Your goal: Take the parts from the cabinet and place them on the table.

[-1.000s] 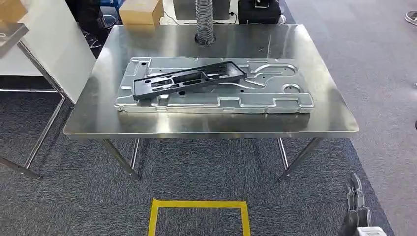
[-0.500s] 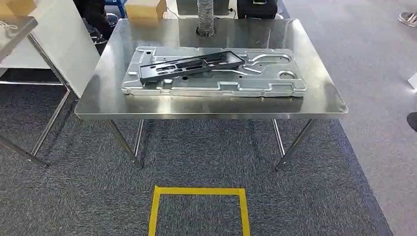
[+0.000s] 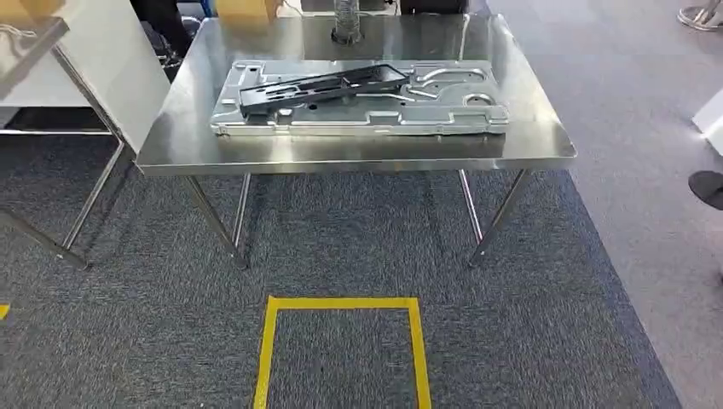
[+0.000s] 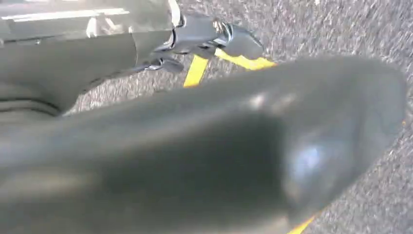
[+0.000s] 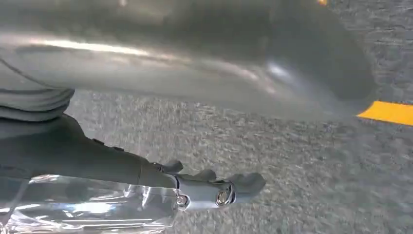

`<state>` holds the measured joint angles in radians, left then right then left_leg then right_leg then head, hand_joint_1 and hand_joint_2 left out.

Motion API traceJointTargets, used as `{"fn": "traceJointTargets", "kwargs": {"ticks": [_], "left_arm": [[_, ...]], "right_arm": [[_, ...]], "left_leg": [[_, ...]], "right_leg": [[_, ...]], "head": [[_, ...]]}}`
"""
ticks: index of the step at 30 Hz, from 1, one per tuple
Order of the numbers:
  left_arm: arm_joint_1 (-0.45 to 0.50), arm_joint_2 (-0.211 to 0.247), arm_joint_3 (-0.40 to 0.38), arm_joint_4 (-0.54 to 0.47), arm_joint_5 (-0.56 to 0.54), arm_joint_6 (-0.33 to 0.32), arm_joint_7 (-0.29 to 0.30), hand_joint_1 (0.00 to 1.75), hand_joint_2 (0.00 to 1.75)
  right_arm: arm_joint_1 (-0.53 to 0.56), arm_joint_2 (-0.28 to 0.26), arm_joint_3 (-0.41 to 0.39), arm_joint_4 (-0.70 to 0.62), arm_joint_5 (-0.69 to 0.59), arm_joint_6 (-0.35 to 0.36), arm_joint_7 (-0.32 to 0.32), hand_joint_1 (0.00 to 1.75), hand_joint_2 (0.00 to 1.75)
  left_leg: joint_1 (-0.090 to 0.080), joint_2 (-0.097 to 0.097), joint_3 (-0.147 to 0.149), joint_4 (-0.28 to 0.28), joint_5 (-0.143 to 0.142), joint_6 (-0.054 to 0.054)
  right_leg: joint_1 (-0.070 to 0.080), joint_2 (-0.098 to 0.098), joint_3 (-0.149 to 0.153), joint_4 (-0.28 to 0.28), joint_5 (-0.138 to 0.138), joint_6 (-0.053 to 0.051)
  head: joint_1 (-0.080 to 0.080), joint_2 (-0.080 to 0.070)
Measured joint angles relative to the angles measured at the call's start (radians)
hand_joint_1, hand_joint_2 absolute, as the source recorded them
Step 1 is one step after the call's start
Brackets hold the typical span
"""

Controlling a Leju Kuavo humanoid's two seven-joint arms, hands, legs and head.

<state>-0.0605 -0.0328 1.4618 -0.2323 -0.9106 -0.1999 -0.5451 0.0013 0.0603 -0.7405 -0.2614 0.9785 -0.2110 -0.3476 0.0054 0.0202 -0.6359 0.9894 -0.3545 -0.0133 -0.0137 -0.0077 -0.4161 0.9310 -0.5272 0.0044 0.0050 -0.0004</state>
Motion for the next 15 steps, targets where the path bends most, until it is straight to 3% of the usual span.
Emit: {"fn": "traceJointTargets", "kwargs": {"ticks": [1,3,4,5,6,7,8,9,10,11,12,15], "left_arm": [[0.002,0.0,0.0,0.0,0.0,-0.001,0.0,0.0,0.0],[0.005,0.0,0.0,0.001,-0.001,-0.007,-0.001,0.0,0.0],[0.004,0.0,0.0,0.001,-0.001,-0.008,-0.002,0.0,0.0],[0.003,0.0,-0.001,0.001,-0.001,-0.009,-0.003,0.0,0.0],[0.003,0.0,-0.001,0.001,-0.002,-0.009,-0.003,0.0,0.0],[0.004,0.0,-0.001,0.001,-0.002,-0.008,-0.002,0.0,0.0],[0.004,0.0,-0.001,0.001,-0.002,-0.007,-0.002,0.0,0.0],[0.002,0.0,-0.001,0.001,-0.003,-0.007,0.0,0.0,0.0],[-0.001,0.0,-0.002,0.001,-0.004,-0.007,0.001,0.0,0.0],[-0.004,0.0,-0.003,0.001,-0.004,-0.006,0.002,0.0,0.0],[-0.007,0.0,-0.003,0.0,-0.004,-0.006,0.003,0.0,0.0],[0.001,-0.001,-0.004,0.001,-0.007,-0.006,0.005,0.0,0.0]], "right_arm": [[-0.007,-0.002,0.002,0.005,0.004,0.004,0.01,0.0,0.0],[-0.01,-0.004,0.009,0.014,0.011,0.016,0.026,0.0,0.0],[-0.01,-0.004,0.013,0.02,0.016,0.02,0.033,0.0,0.0],[-0.011,-0.004,0.016,0.026,0.018,0.023,0.037,0.0,0.0],[-0.013,-0.004,0.02,0.032,0.018,0.027,0.045,0.0,0.0],[-0.014,-0.004,0.023,0.036,0.019,0.033,0.047,0.0,0.0],[-0.014,-0.004,0.026,0.04,0.02,0.037,0.052,0.0,0.0],[-0.015,-0.004,0.026,0.044,0.019,0.046,0.057,0.0,0.0],[-0.019,-0.004,0.026,0.046,0.018,0.057,0.063,0.0,0.0],[-0.019,-0.004,0.026,0.047,0.016,0.061,0.065,0.0,0.0],[-0.019,-0.004,0.026,0.049,0.016,0.066,0.065,0.0,0.0],[-0.017,-0.005,0.026,0.055,0.005,0.078,0.069,0.0,0.0]], "left_leg": [[0.003,-0.007,-0.014,0.025,-0.053,-0.001],[0.005,-0.011,-0.045,0.152,-0.197,-0.005],[0.005,-0.011,-0.057,0.23,-0.243,-0.008],[0.005,-0.011,-0.063,0.296,-0.26,-0.01],[0.005,-0.011,-0.055,0.336,-0.238,-0.01],[0.005,-0.011,-0.028,0.329,-0.197,-0.008],[0.005,-0.011,0.019,0.283,-0.155,-0.005],[0.005,-0.011,0.085,0.202,-0.136,-0.001],[0.005,-0.012,0.16,0.108,-0.156,0.004],[-0.001,-0.011,0.228,0.005,-0.196,0.006],[-0.001,-0.011,0.237,-0.04,-0.222,0.012],[-0.002,-0.008,0.212,-0.035,-0.193,0.034]], "right_leg": [[0.002,-0.004,-0.018,0.001,0.014,-0.011],[0.005,-0.005,-0.053,0.003,0.041,-0.018],[0.008,-0.005,-0.07,0.005,0.055,-0.02],[0.011,-0.005,-0.09,0.008,0.068,-0.019],[0.012,-0.006,-0.113,0.013,0.082,-0.019],[0.013,-0.005,-0.133,0.02,0.093,-0.017],[0.013,-0.005,-0.154,0.03,0.103,-0.015],[0.013,-0.004,-0.175,0.04,0.11,-0.012],[0.013,-0.004,-0.187,0.052,0.118,-0.008],[0.019,-0.003,-0.2,0.064,0.122,-0.003],[0.02,-0.006,-0.207,0.068,0.133,0.004],[0.018,-0.004,-0.216,0.059,0.17,0.021]], "head": [[-0.002,0.0],[-0.01,0.0],[-0.01,0.0],[-0.01,0.0],[-0.011,0.0],[-0.011,0.0],[-0.011,0.0],[-0.011,0.0],[-0.011,0.0],[-0.012,0.0],[-0.009,0.0],[-0.01,0.0]]}}
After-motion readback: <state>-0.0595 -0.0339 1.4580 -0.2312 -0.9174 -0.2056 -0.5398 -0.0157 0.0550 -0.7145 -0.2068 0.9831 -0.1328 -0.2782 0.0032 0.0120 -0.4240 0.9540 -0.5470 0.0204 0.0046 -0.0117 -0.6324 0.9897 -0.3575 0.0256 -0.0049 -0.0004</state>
